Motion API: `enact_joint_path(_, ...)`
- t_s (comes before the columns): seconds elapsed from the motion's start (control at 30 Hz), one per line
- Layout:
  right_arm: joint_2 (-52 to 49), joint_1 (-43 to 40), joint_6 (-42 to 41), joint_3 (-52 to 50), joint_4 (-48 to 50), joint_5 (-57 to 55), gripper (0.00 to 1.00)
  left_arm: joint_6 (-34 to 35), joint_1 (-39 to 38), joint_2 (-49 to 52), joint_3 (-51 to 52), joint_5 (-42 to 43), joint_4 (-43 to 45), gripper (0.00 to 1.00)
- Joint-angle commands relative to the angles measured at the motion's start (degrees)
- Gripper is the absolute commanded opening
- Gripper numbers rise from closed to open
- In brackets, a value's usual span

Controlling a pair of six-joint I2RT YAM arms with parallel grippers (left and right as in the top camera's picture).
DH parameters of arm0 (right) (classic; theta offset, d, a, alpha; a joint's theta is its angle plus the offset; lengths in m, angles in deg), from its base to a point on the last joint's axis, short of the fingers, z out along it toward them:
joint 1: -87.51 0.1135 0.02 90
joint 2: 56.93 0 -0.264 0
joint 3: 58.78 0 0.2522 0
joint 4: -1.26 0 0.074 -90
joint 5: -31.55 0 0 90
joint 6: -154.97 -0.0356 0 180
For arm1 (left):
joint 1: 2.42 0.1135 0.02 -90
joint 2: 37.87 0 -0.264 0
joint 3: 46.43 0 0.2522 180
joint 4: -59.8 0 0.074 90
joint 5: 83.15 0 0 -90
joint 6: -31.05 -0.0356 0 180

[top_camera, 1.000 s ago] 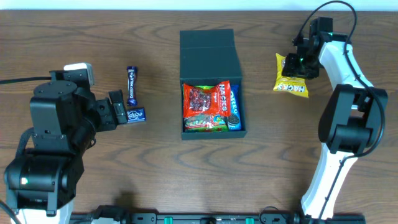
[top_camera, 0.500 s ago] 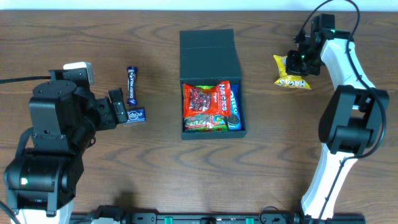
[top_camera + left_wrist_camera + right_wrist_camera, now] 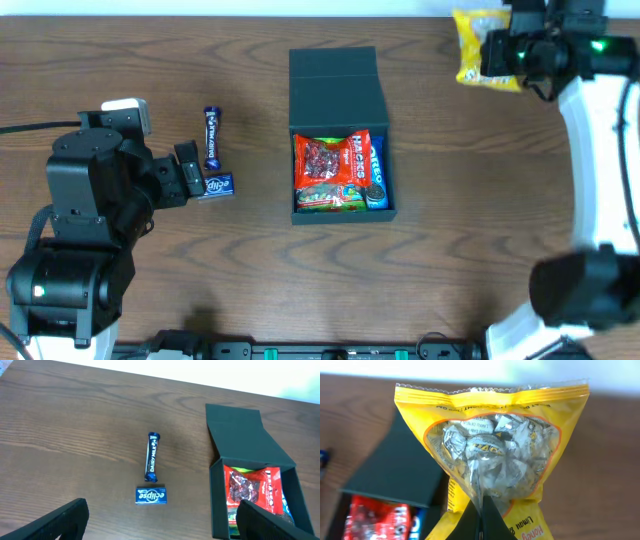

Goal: Pack container
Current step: 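Carry the yellow Hacks bag into the box and lower it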

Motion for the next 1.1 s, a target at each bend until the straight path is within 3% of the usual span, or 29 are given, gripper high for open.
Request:
enact_joint_path(0.0,2.45,2.43,4.55,0.63,0.2,1.05,0.01,-1.01,0.31,0.02,-0.79,-0.15,0.04,0.95)
enact_joint_path(0.2,3.74,7.89,10.25,0.61,-1.14,1.73,0.01,-1.66,0.31,0.02,-0.79,-0.22,0.09,0.95)
enact_joint_path(0.53,2.12,22.73,28.87,-0.42,-7.87,3.39,0.01,-1.64,0.31,-0.07,-0.79,-0.33,0.07,0.95)
enact_joint_path(0.73,-1.55,26.91,37.44,-2.62,-12.0,4.2,0.01,-1.64,0.31,-0.07,-0.79,-0.33,-0.17,0.95)
enact_joint_path(1.07,-13.77,29.14,41.88,-2.64,-18.16,9.42,0.01,-1.64,0.31,-0.07,-0.79,-0.33,-0.24,0.95)
